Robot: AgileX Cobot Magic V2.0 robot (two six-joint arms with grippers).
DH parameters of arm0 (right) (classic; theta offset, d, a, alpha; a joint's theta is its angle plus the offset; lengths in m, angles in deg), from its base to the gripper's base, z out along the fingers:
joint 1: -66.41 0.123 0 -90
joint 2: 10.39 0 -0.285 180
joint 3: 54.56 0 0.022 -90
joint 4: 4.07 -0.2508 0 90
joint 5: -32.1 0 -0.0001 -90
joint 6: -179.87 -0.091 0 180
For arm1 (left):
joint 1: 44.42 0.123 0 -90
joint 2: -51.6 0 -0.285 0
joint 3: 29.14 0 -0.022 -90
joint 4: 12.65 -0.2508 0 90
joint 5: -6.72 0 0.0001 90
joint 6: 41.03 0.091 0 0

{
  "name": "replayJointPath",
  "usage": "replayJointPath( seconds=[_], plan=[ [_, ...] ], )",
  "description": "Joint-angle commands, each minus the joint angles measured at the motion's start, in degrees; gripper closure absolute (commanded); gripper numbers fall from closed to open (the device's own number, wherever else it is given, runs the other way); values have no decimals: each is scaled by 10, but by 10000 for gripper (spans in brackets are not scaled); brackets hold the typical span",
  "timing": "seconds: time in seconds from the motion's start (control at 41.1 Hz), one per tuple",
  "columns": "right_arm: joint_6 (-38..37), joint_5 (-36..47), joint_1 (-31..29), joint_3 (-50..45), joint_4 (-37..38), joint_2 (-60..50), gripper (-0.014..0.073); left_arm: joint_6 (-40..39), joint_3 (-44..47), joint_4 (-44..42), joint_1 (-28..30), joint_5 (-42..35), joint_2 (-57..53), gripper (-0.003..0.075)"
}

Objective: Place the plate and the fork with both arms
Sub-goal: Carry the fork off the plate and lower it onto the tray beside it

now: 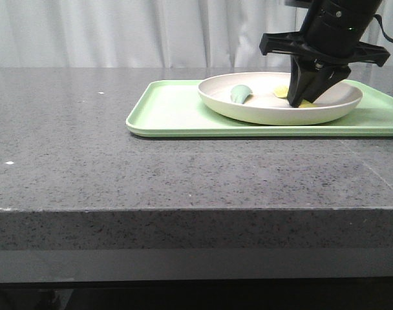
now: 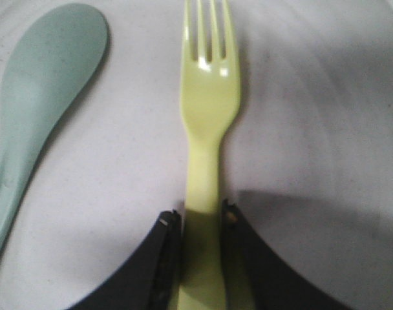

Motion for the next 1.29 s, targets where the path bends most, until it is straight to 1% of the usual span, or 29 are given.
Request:
replayJointPath(
  seconds=[0.0, 0.122, 0.413, 0.584, 0.73, 1.022, 1.119, 1.265],
  plan=[
    [0, 10, -3, 18, 0, -28, 631, -5, -17, -2, 0, -47, -1, 738],
    [0, 1, -3, 31, 0, -31, 631, -5, -17, -2, 0, -47, -1, 738],
    [0, -56, -4, 106, 0, -35, 631, -5, -17, -2, 0, -47, -1, 738],
    [0, -71, -11, 135, 0, -35, 631, -5, -17, -2, 0, -47, -1, 738],
    [0, -84, -36, 143, 0, -37, 631, -5, -17, -3, 0, -47, -1, 738],
    [0, -104, -107, 143, 0, -38, 631, -5, -17, -3, 0, -47, -1, 738],
    [0, -110, -125, 143, 11, -38, 631, -5, -17, -3, 0, -47, -1, 738],
    [2, -114, -138, 143, 33, -32, 631, -5, -17, -3, 0, -46, -1, 738]
  ],
)
